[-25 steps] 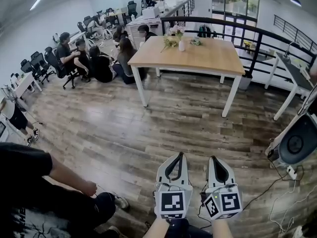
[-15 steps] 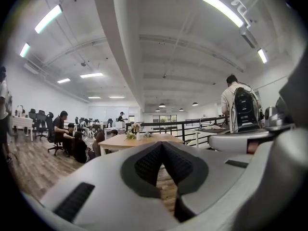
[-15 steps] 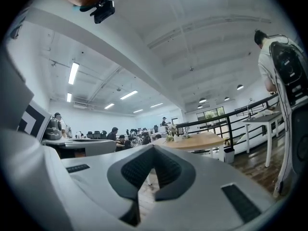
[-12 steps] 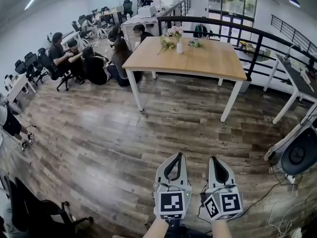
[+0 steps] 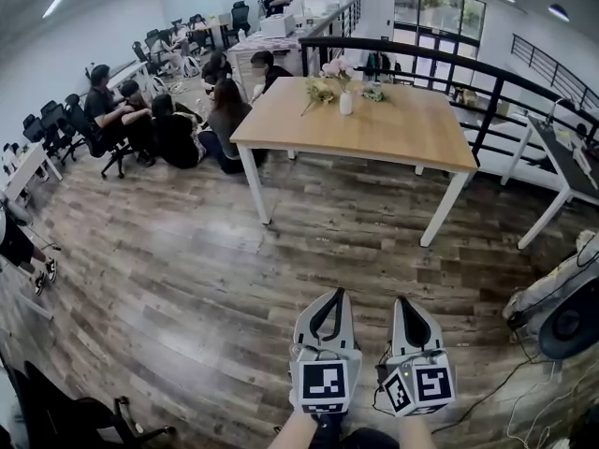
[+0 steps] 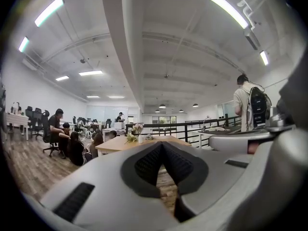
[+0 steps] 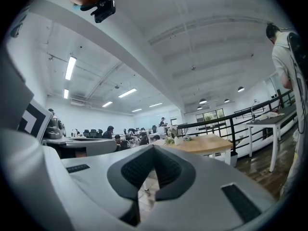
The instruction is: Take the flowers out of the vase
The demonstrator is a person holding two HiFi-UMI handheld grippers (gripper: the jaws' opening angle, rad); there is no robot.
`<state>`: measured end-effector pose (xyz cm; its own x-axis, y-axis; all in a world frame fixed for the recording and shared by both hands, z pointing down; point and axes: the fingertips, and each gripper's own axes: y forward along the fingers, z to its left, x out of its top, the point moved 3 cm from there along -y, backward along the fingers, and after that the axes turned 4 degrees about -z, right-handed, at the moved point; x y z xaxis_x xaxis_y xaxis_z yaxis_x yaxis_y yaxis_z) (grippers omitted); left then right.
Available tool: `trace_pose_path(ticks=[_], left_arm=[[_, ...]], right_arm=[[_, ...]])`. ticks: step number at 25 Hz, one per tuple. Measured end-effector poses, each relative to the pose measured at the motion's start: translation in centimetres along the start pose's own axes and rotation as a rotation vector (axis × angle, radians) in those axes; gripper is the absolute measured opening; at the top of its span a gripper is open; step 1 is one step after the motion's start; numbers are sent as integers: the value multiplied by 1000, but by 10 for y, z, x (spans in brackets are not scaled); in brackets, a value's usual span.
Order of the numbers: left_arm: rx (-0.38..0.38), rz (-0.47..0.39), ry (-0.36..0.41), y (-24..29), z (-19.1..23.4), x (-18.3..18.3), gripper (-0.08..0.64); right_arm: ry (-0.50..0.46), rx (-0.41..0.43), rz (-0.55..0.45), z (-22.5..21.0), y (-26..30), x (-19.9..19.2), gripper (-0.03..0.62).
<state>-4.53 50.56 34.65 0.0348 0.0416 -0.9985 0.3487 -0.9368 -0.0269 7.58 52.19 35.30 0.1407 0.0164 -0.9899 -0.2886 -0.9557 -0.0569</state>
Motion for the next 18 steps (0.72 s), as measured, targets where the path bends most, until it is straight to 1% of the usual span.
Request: trace_pose_path(ticks=[6, 12, 18], left_arm=[[-4, 1, -9, 26, 23, -5, 34], [-7, 5, -18, 38, 35, -11, 34], [-6, 18, -32, 57, 39, -18, 34]], right_arm=[[-8, 1, -3, 2, 33, -7, -5], [-14, -8, 7, 3, 49, -11, -5], [-14, -18, 25, -8, 64, -15, -5]])
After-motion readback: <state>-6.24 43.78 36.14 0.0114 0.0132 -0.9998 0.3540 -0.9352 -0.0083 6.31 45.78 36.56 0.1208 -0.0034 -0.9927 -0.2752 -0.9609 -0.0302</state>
